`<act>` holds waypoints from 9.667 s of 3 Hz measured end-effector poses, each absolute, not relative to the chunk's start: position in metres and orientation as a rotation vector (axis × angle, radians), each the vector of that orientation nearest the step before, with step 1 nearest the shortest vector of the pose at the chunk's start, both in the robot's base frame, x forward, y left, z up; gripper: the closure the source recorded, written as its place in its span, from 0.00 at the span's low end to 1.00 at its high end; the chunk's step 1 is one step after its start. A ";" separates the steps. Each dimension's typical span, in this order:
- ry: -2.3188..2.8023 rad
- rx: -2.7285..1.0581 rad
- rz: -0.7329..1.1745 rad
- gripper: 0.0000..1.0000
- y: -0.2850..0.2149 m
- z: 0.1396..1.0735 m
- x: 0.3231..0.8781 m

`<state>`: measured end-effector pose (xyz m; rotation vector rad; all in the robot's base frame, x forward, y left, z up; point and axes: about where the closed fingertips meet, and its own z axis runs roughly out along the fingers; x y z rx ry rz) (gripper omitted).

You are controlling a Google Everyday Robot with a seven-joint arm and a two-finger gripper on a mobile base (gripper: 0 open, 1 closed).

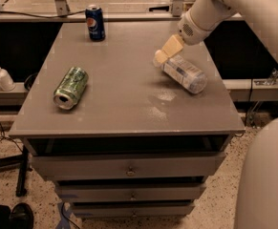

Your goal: Place blue plastic bottle upright

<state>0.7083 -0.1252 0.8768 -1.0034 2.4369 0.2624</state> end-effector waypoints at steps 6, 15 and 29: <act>2.261 -1.016 0.276 1.00 -0.113 0.910 0.727; 1.074 -0.673 0.854 1.00 -0.129 1.042 0.710; 1.138 -0.780 0.660 0.00 -0.309 1.039 0.609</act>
Offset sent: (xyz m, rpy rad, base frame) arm 0.0060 0.0123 -0.0588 -0.0718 0.0893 -0.0233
